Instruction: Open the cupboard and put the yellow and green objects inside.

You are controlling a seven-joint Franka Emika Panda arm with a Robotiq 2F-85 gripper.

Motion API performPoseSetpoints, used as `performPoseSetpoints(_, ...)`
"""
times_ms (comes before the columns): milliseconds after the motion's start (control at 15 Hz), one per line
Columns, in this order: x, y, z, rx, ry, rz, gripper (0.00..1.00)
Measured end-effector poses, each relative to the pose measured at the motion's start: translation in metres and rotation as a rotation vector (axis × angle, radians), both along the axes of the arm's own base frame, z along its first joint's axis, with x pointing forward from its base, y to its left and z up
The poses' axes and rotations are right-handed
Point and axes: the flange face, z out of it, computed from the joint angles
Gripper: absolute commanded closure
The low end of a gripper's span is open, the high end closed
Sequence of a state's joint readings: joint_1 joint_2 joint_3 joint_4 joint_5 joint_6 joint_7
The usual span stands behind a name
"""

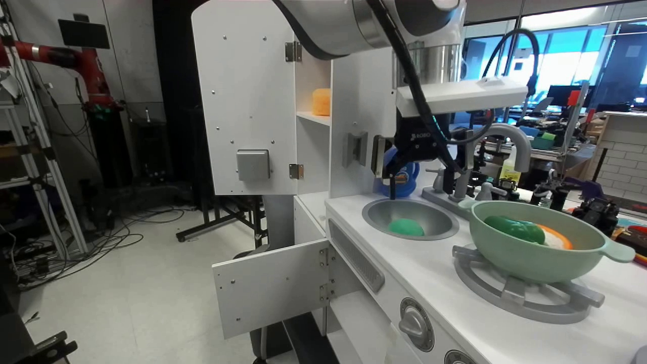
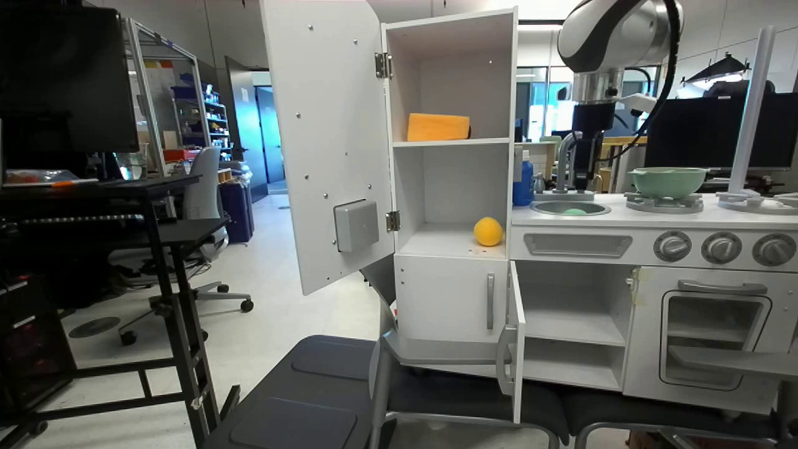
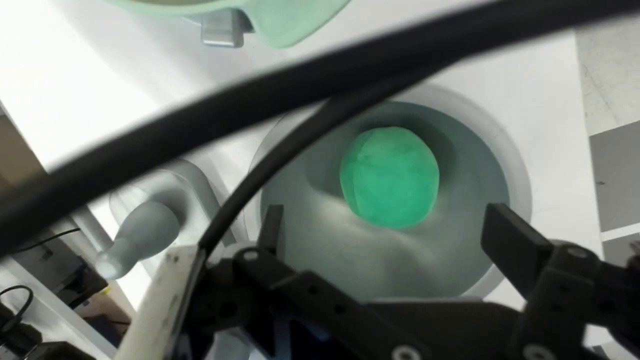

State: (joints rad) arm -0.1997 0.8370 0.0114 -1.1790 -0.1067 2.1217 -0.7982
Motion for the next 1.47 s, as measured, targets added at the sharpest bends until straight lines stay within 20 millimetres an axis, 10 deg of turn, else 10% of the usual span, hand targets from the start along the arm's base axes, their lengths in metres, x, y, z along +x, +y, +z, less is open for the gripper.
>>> performPoseSetpoints(1267,0.030,0.015,-0.078,-0.042,0.155,0.019,0.00)
performPoseSetpoints(1467,0.030,0.011,-0.088,-0.048,0.170,0.013,0.27)
